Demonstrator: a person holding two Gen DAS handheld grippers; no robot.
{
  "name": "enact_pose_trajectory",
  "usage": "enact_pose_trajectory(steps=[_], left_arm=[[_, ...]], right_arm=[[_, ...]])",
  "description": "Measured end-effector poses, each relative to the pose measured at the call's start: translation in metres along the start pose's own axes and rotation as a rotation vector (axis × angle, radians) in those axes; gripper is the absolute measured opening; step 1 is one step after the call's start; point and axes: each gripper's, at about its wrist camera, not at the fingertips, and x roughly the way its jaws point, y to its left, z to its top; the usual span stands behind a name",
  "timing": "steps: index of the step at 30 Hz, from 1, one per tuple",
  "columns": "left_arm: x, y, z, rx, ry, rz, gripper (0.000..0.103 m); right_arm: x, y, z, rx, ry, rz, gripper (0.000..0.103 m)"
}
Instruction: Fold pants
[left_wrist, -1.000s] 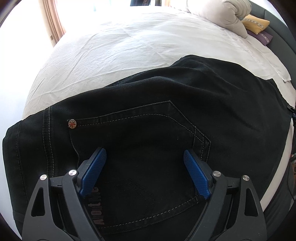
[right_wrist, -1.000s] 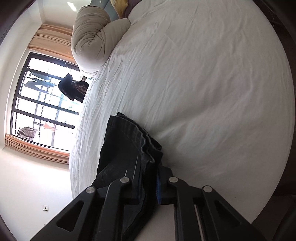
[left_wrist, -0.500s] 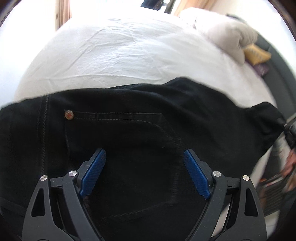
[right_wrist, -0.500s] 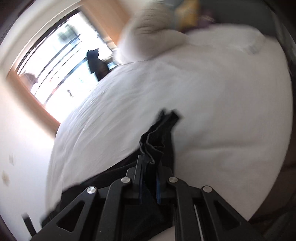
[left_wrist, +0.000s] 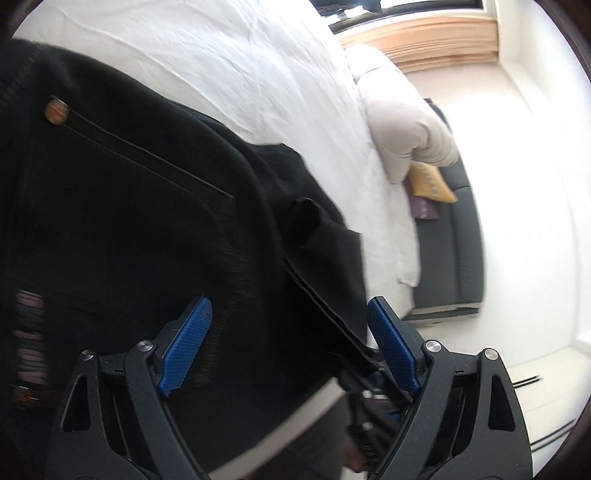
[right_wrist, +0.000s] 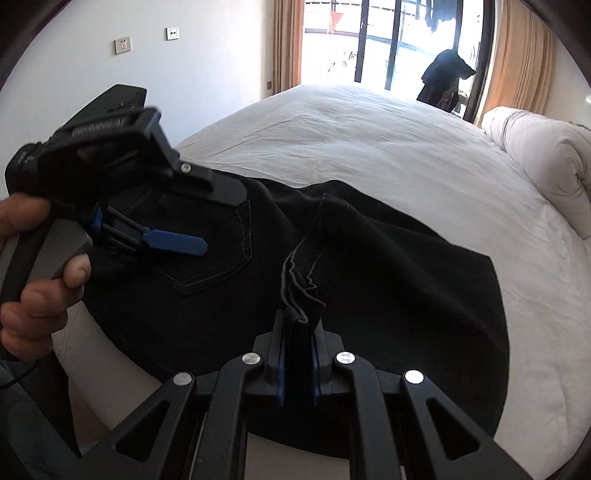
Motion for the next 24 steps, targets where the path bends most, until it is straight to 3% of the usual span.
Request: enact_pose_trajectory(steps=[13, 14, 15, 17, 24], left_arm=[[0.064, -0.025, 0.009, -0.012, 0.121, -0.014, 0.086], [0.067, -0.028, 0.009, -0.006, 0.124, -0.014, 0.076], [0.065, -0.027, 0.005, 0.004, 0.140, -0.012, 0.050], [0.074, -0.027, -0.002, 0.010, 0.160, 0.008, 0.028], [0.063, -0.014, -0.002, 0.018, 0.107, 0.119, 0.023]], right_arm=[[-0.011, 0.023, -0.001, -0.051, -0.040, -0.052, 0.011], [-0.012, 0.026, 0.000, -0.058, -0.042, -0.052, 0.011], [-0.013, 0.029, 0.001, -0.067, -0.044, -0.053, 0.011], [-0.016, 0.037, 0.000, -0.085, -0.047, -0.049, 0.011], [-0.001, 0.055, -0.006, -0.124, -0.004, -0.038, 0.012]])
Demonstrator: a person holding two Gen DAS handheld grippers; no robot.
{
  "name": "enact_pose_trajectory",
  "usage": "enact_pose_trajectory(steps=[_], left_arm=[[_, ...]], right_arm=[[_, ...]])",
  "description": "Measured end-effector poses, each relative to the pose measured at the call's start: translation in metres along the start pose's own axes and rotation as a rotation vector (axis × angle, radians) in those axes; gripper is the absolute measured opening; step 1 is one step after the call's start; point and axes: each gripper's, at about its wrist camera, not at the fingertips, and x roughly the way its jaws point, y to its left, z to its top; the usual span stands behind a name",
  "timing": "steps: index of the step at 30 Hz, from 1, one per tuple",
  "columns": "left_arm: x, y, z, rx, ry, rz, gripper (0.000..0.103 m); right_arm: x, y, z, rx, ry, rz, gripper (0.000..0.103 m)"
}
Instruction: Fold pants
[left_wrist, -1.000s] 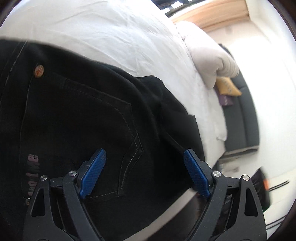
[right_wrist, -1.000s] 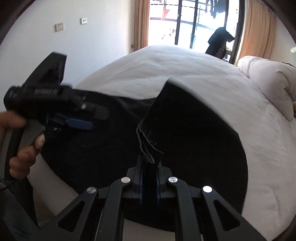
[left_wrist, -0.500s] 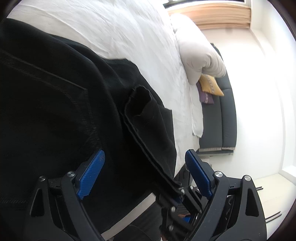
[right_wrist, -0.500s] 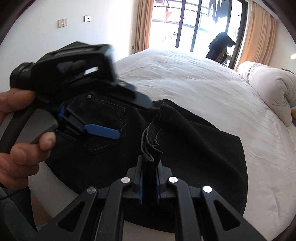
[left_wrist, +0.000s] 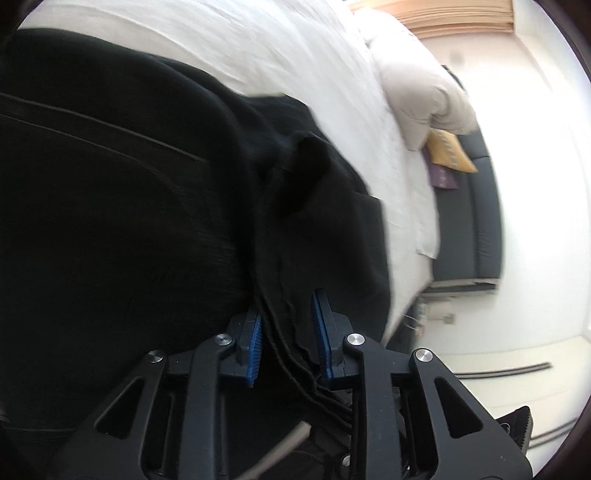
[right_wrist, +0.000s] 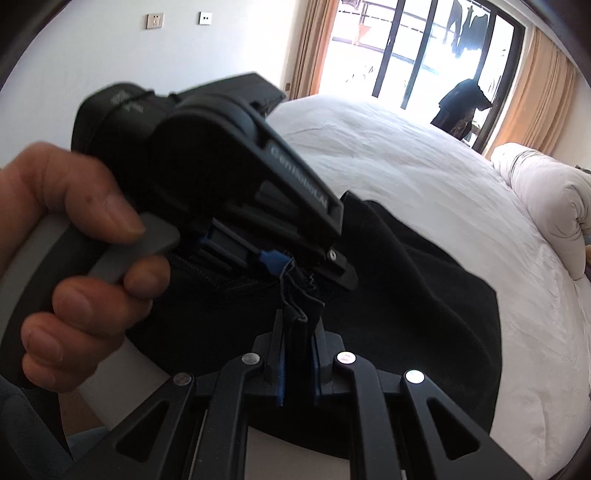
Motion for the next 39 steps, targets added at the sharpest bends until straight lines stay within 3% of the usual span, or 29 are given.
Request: enact_pose_trajectory(steps=[2, 4, 6, 8, 12, 15, 19, 21, 22, 24, 27, 28, 29, 31, 35, 36, 39], left_arm=[[-0.003, 0.005, 0.000, -0.009, -0.011, -0.030, 0.023], [-0.007, 0.002, -0.001, 0.017, -0.026, -0.010, 0.023], [-0.013, -0.003, -0.004, 0.037, -0.034, 0.024, 0.023], [-0.020, -0.017, -0.006, 0.074, -0.064, 0.103, 0.023], [-0.043, -0.042, -0.005, 0.160, -0.141, 0.145, 0.023], [-0.040, -0.075, -0.004, 0.264, -0.157, 0.133, 0.023], [0.016, -0.120, -0.016, 0.423, -0.073, 0.131, 0.024], [0.049, -0.120, -0.026, 0.463, -0.012, 0.193, 0.024], [0.066, -0.116, -0.031, 0.459, 0.016, 0.242, 0.024], [0.083, -0.099, -0.038, 0.423, 0.051, 0.263, 0.023], [0.080, -0.081, -0.047, 0.372, 0.028, 0.180, 0.023], [0.081, -0.079, -0.046, 0.353, 0.040, 0.166, 0.023], [0.082, -0.080, -0.047, 0.353, 0.045, 0.161, 0.023], [0.085, -0.081, -0.051, 0.364, 0.044, 0.166, 0.023], [0.088, -0.087, -0.059, 0.367, 0.020, 0.178, 0.023], [0.084, -0.083, -0.062, 0.367, 0.017, 0.173, 0.023], [0.072, -0.069, -0.066, 0.347, 0.008, 0.138, 0.023]], right_arm=[[0.009, 0.002, -0.004, 0.024, 0.021, 0.005, 0.013], [0.015, 0.003, -0.007, 0.044, 0.032, 0.019, 0.014], [0.023, 0.003, -0.009, 0.065, 0.037, 0.043, 0.022], [0.028, 0.003, -0.012, 0.101, 0.072, 0.105, 0.043], [0.000, -0.021, -0.019, 0.225, 0.049, 0.268, 0.046], [-0.034, -0.074, -0.026, 0.365, -0.036, 0.295, 0.046], [-0.042, -0.178, -0.040, 0.667, -0.094, 0.249, 0.046], [-0.034, -0.211, -0.042, 0.754, -0.106, 0.291, 0.046], [-0.026, -0.226, -0.032, 0.768, -0.109, 0.315, 0.046], [-0.005, -0.240, -0.024, 0.773, -0.091, 0.352, 0.046], [0.044, -0.244, -0.030, 0.825, 0.000, 0.422, 0.057], [0.065, -0.249, -0.033, 0.837, 0.046, 0.396, 0.051], [0.079, -0.252, -0.037, 0.845, 0.064, 0.371, 0.039], [0.078, -0.264, -0.037, 0.875, 0.006, 0.375, 0.038], [0.050, -0.271, -0.018, 0.897, 0.006, 0.309, 0.041], [0.038, -0.264, -0.014, 0.869, -0.018, 0.340, 0.042], [0.015, -0.235, -0.016, 0.820, -0.036, 0.468, 0.062]])
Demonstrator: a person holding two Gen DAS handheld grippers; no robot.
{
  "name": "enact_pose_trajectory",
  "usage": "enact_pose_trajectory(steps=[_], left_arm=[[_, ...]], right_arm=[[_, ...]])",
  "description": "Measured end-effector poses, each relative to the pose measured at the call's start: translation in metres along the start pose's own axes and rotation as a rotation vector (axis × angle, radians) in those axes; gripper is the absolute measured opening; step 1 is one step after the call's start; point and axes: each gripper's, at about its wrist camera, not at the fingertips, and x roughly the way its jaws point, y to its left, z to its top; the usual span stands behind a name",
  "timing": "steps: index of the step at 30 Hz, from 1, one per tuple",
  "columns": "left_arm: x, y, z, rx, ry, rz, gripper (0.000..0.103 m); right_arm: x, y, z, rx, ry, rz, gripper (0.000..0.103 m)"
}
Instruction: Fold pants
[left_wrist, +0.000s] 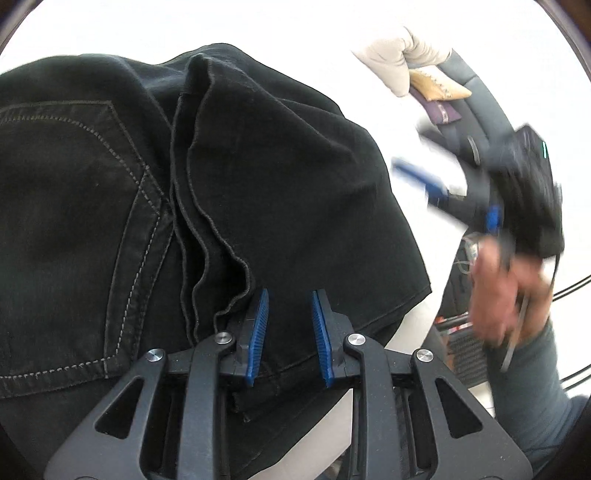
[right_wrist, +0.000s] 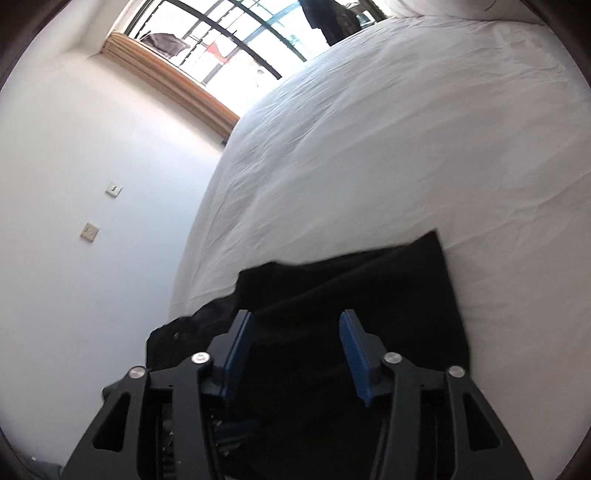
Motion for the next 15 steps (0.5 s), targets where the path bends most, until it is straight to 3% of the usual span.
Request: enact_pose_trajectory(steps=[2, 3, 4, 5, 7, 8, 10, 12, 14, 15], left_arm=[[0.001, 0.006, -0.003, -0.019, -0.006, -0.015, 0.023], [0.001, 0.008, -0.005, -0.022, -0.009, -0.016, 0.023], [0.002, 0.008, -0.007, -0.019, -0.014, -0.018, 0.023], [0.002, 0.006, -0.008, -0.014, -0.023, -0.017, 0.023], [0.001, -0.002, -0.012, 0.011, -0.041, 0.013, 0.023], [-0.002, -0.002, -0.015, 0.026, -0.047, 0.030, 0.023], [-0.017, -0.012, -0.026, 0.078, -0.084, 0.089, 0.024], [-0.033, -0.016, -0.034, 0.092, -0.122, 0.101, 0.024], [-0.053, -0.017, -0.043, 0.080, -0.166, 0.111, 0.027], [-0.071, -0.012, -0.050, 0.060, -0.203, 0.111, 0.044]], right_arm=[[0.009, -0.001, -0.032, -0.012, 0.084, -0.007, 0.065], [0.016, -0.009, -0.055, -0.004, 0.135, -0.064, 0.065], [0.017, -0.019, -0.076, 0.002, 0.141, -0.084, 0.060], [0.006, -0.019, -0.089, -0.029, 0.064, -0.071, 0.057], [-0.005, -0.014, -0.095, -0.038, 0.049, -0.101, 0.058], [-0.007, -0.011, -0.089, -0.010, 0.058, -0.107, 0.061], [-0.004, 0.005, -0.069, 0.003, 0.045, -0.039, 0.061], [-0.003, 0.027, -0.040, -0.037, -0.021, 0.013, 0.065], [0.014, 0.033, -0.013, 0.004, -0.062, 0.106, 0.089], [0.027, 0.028, -0.005, 0.045, -0.053, 0.126, 0.096]])
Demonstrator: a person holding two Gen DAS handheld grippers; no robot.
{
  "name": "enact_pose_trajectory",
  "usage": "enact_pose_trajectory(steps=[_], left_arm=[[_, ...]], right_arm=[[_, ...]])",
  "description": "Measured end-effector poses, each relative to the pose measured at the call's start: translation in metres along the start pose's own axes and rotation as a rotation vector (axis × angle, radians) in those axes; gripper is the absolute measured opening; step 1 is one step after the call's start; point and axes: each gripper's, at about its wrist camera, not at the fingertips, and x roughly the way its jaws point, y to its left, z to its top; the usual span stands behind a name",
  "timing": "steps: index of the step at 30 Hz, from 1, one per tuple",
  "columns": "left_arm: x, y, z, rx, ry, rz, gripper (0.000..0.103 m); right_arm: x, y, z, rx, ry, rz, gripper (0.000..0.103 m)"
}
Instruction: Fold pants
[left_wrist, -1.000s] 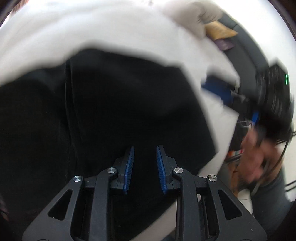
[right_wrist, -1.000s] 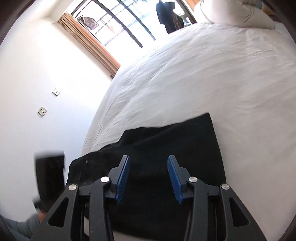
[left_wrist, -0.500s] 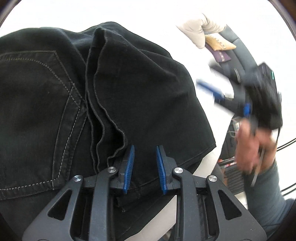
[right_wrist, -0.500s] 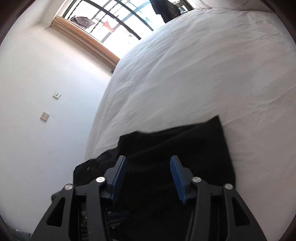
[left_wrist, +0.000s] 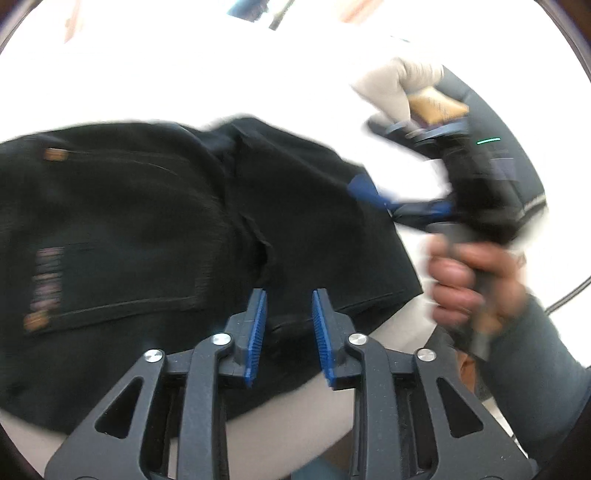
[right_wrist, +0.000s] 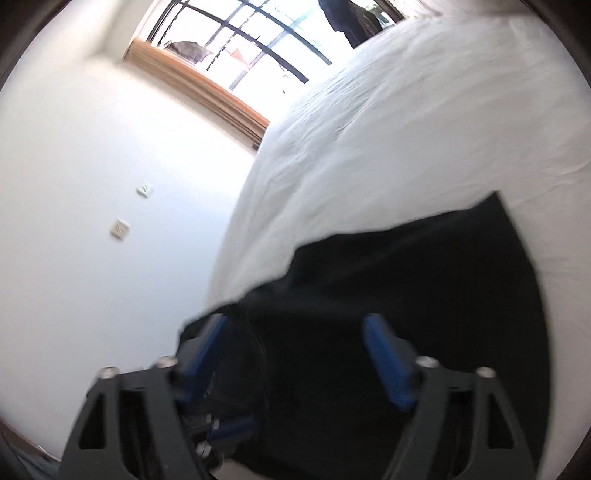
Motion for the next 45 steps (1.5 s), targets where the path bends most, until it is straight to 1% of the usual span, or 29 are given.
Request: enact_pose_trajectory(steps=[1, 2, 3, 4, 6, 7, 8, 9, 10, 11, 13, 15, 17, 18, 19, 20, 21, 22, 24, 26, 27, 28, 29, 31, 33, 34, 36, 41, 45], left_arm=[[-0.015, 0.008, -0.003, -0.031, -0.030, 0.006, 0.059], [-0.030, 0.015, -0.007, -0.072, -0.073, 0.015, 0.077], [-0.042, 0.022, -0.010, -0.100, -0.106, 0.020, 0.078], [-0.060, 0.032, -0.015, -0.145, -0.152, 0.022, 0.078], [-0.085, 0.053, -0.023, -0.212, -0.210, 0.032, 0.078], [-0.102, 0.067, -0.030, -0.271, -0.262, 0.046, 0.078], [-0.115, 0.084, -0.034, -0.323, -0.297, 0.052, 0.078], [-0.125, 0.098, -0.040, -0.379, -0.324, 0.053, 0.080], [-0.133, 0.112, -0.046, -0.428, -0.345, 0.053, 0.082], [-0.138, 0.124, -0.054, -0.481, -0.366, 0.060, 0.085], [-0.138, 0.139, -0.065, -0.540, -0.369, 0.076, 0.086], [-0.134, 0.151, -0.073, -0.590, -0.366, 0.075, 0.086], [-0.127, 0.164, -0.080, -0.661, -0.354, 0.050, 0.086], [-0.119, 0.171, -0.081, -0.691, -0.341, 0.019, 0.086], [-0.114, 0.173, -0.081, -0.702, -0.329, 0.010, 0.086], [-0.105, 0.174, -0.080, -0.717, -0.307, 0.019, 0.086], [-0.102, 0.182, -0.077, -0.722, -0.301, 0.013, 0.086], [-0.098, 0.182, -0.075, -0.719, -0.309, 0.000, 0.086], [-0.099, 0.198, -0.068, -0.736, -0.315, -0.008, 0.085], [-0.095, 0.206, -0.063, -0.747, -0.324, -0.032, 0.084], [-0.102, 0.220, -0.055, -0.752, -0.324, -0.039, 0.084], [-0.097, 0.223, -0.053, -0.762, -0.325, -0.044, 0.083], [-0.095, 0.224, -0.053, -0.770, -0.330, -0.046, 0.082], [-0.095, 0.227, -0.051, -0.770, -0.334, -0.044, 0.072], [-0.095, 0.237, -0.056, -0.794, -0.321, -0.059, 0.036], [-0.093, 0.242, -0.053, -0.816, -0.316, -0.059, 0.031], [-0.093, 0.248, -0.057, -0.833, -0.321, -0.080, 0.026], [-0.098, 0.242, -0.051, -0.803, -0.331, -0.070, 0.016], [-0.121, 0.215, -0.036, -0.724, -0.353, -0.038, 0.012]], right_arm=[[0.021, -0.014, 0.005, 0.065, 0.036, -0.018, 0.101], [0.036, -0.031, 0.006, 0.106, 0.092, -0.080, 0.097], [0.046, -0.035, 0.005, 0.091, 0.113, -0.128, 0.096], [0.047, -0.023, 0.004, 0.020, 0.092, -0.163, 0.099], [0.048, 0.003, 0.001, -0.055, 0.113, -0.230, 0.099], [0.048, 0.014, -0.005, -0.073, 0.125, -0.222, 0.094], [0.047, 0.028, -0.009, -0.075, 0.125, -0.148, 0.089], [0.043, 0.038, -0.013, -0.074, 0.118, -0.088, 0.089], [0.028, 0.042, -0.020, -0.075, 0.102, -0.044, 0.089], [0.025, 0.049, -0.030, -0.073, 0.093, -0.007, 0.089], [0.025, 0.053, -0.039, -0.046, 0.108, 0.063, 0.089], [0.041, 0.058, -0.046, -0.019, 0.137, 0.092, 0.083], [0.044, 0.057, -0.049, 0.007, 0.167, 0.101, 0.081], [0.050, 0.060, -0.050, 0.011, 0.176, 0.111, 0.081], [0.041, 0.057, -0.047, 0.012, 0.184, 0.120, 0.081], [0.057, 0.057, -0.049, 0.009, 0.198, 0.131, 0.081], [0.063, 0.060, -0.052, 0.003, 0.210, 0.138, 0.081], [0.066, 0.062, -0.057, -0.003, 0.223, 0.144, 0.080], [0.081, 0.063, -0.060, 0.002, 0.251, 0.158, 0.080], [0.084, 0.060, -0.063, 0.011, 0.278, 0.168, 0.080], [0.090, 0.057, -0.064, 0.017, 0.299, 0.161, 0.080], [0.102, 0.054, -0.064, 0.024, 0.323, 0.130, 0.080], [0.111, 0.047, -0.065, 0.037, 0.355, 0.057, 0.073], [0.124, 0.043, -0.065, 0.069, 0.372, 0.007, 0.066], [0.124, 0.042, -0.062, 0.101, 0.361, 0.015, 0.066], [0.124, 0.043, -0.062, 0.099, 0.363, 0.011, 0.066], [0.124, 0.046, -0.064, 0.074, 0.364, 0.004, 0.067], [0.123, 0.047, -0.066, 0.076, 0.350, 0.008, 0.067], [0.120, 0.046, -0.065, 0.076, 0.348, 0.004, 0.067]])
